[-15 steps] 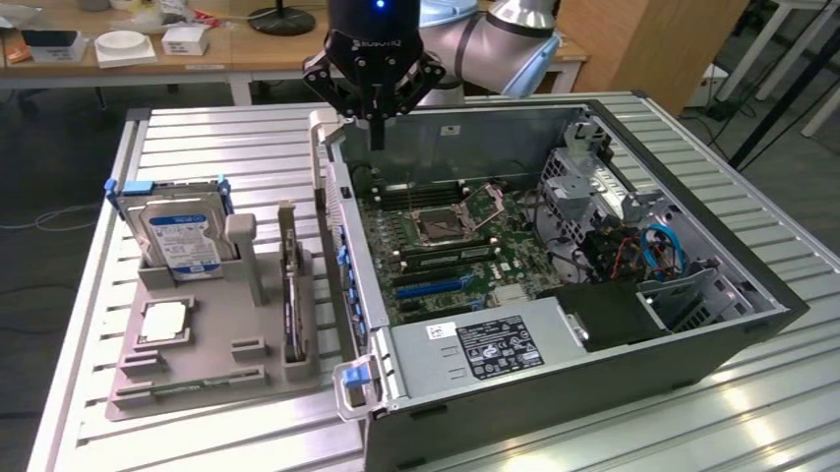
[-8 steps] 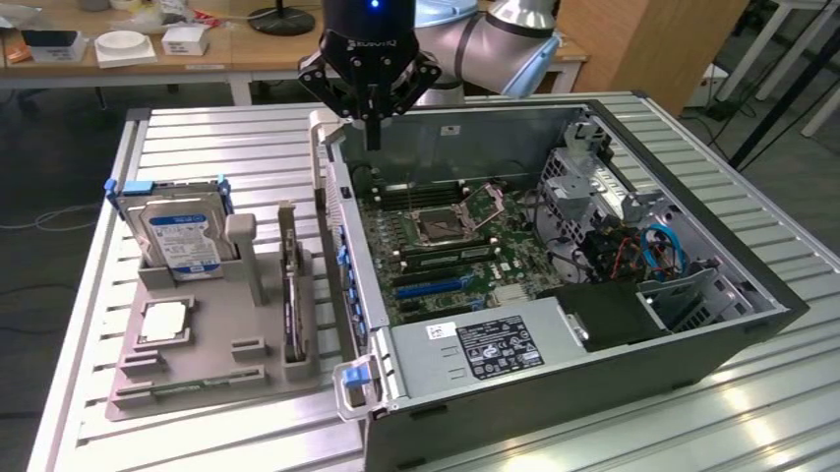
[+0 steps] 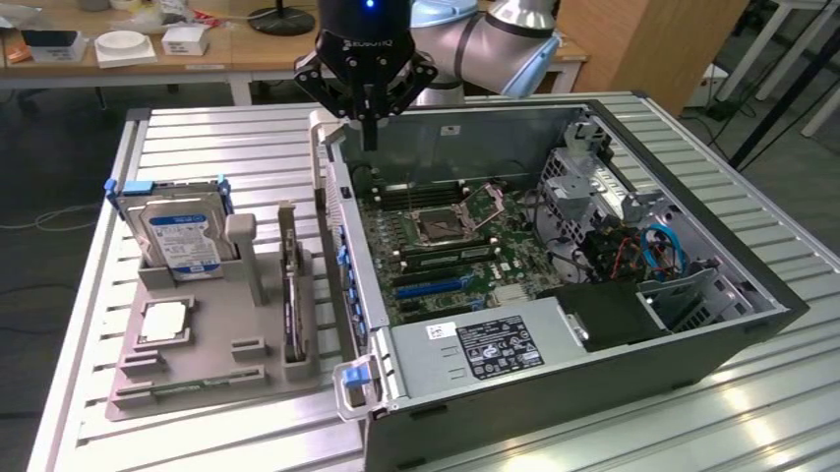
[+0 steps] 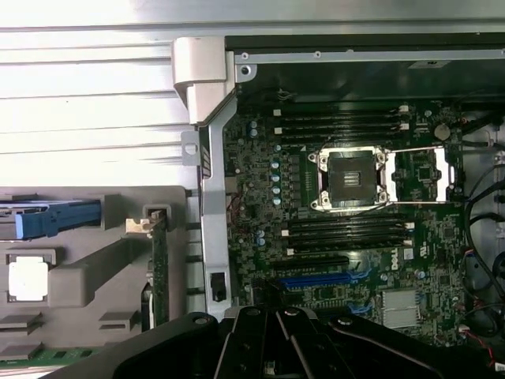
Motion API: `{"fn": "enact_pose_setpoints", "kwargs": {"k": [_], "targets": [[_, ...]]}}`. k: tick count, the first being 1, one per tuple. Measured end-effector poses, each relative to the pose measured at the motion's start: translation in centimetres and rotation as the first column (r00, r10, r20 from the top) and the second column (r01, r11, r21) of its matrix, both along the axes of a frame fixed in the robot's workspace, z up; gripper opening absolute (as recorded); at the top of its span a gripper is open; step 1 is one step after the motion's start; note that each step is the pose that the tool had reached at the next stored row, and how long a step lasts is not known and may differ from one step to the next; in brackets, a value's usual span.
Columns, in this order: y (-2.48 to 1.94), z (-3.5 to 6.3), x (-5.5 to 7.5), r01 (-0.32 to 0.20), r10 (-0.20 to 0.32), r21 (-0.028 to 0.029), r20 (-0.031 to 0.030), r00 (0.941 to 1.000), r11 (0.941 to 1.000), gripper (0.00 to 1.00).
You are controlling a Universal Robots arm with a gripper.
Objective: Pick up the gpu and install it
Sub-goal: 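Reach for the gpu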
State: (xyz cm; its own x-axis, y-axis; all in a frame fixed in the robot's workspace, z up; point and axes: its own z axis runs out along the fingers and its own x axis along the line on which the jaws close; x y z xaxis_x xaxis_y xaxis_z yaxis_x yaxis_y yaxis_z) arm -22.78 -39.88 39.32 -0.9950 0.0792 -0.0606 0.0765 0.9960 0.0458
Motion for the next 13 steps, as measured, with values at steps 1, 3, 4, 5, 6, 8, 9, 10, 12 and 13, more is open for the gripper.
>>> {"fn": "enact_pose_setpoints", "kwargs": {"k": [1, 3, 4, 5, 6, 8, 9, 10, 12, 13], "targets": [[0.0, 0.0, -0.04, 0.0, 0.0, 0.0, 0.0, 1.0, 1.0, 0.11], [0.0, 0.0, -0.13, 0.0, 0.0, -0.0001, 0.0, 1.0, 1.0, 0.11], [0.0, 0.0, -0.17, 0.0, 0.0, 0.0, 0.0, 1.0, 1.0, 0.11], [0.0, 0.0, -0.21, 0.0, 0.0, 0.0, 0.0, 1.0, 1.0, 0.11], [0.0, 0.0, -0.26, 0.0, 0.0, 0.0, 0.0001, 1.0, 1.0, 0.11], [0.0, 0.0, -0.33, 0.0, 0.0, 0.0, 0.0, 1.0, 1.0, 0.11], [0.0, 0.0, -0.38, 0.0, 0.0, 0.0, 0.0001, 1.0, 1.0, 0.11], [0.0, 0.0, -0.42, 0.0, 0.0, 0.0, 0.0001, 1.0, 1.0, 0.11], [0.0, 0.0, -0.5, 0.0, 0.0, -0.0001, 0.0, 1.0, 1.0, 0.11], [0.0, 0.0, -0.55, 0.0, 0.0, 0.0, 0.0, 1.0, 1.0, 0.11]]}}
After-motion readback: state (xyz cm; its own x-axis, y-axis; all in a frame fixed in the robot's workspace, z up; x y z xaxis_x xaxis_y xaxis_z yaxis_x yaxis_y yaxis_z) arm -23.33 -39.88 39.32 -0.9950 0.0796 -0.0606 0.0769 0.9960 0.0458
